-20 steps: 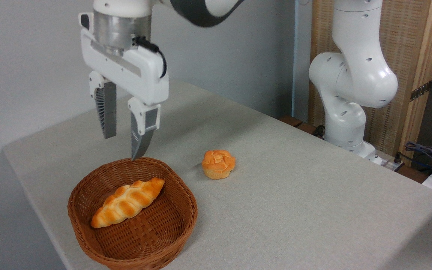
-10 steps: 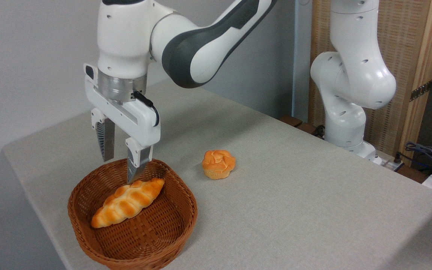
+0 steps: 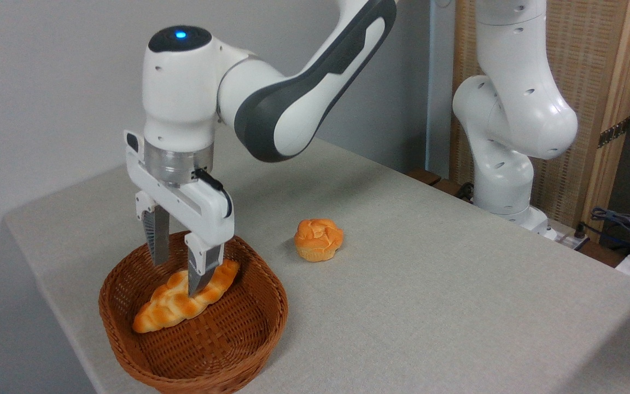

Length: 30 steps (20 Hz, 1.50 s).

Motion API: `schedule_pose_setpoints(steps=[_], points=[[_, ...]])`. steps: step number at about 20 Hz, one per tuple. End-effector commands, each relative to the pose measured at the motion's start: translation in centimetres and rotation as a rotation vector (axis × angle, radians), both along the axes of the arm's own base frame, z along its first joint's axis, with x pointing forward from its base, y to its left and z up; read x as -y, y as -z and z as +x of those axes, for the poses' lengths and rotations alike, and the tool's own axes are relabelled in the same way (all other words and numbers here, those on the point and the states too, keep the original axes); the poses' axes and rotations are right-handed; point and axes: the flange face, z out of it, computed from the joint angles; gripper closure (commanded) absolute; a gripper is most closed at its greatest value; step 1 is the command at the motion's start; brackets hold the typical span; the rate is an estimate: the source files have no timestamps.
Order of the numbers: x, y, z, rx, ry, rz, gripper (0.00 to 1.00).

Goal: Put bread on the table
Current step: 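Lower the gripper into the basket around the braided roll, then close the gripper on the middle of the braided roll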

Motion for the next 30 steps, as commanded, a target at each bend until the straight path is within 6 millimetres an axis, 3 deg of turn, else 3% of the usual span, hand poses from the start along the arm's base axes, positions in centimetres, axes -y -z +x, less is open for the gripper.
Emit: schedule_pose_setpoints(steps=[1,6,19,20,22,26,28,30], points=[[0.1,0.3,0.3,0.027,0.005,0.015,0.0],[-0.1,0.1,0.3,0.041,0.04,0.075,0.0],[1.2,2.6,0.2,0.009,0.094,0.131,0.0],[1.2,2.6,0.2,0.009,0.094,0.131,0.09],[1.2,2.6,0.2,0.009,0.094,0.131,0.4],[1.3,2.6,0.2,0.009,0.096,0.131,0.62],[1.2,2.6,0.2,0.011,0.093,0.13,0.78],[1.2,2.5,0.2,0.012,0.093,0.13,0.78]])
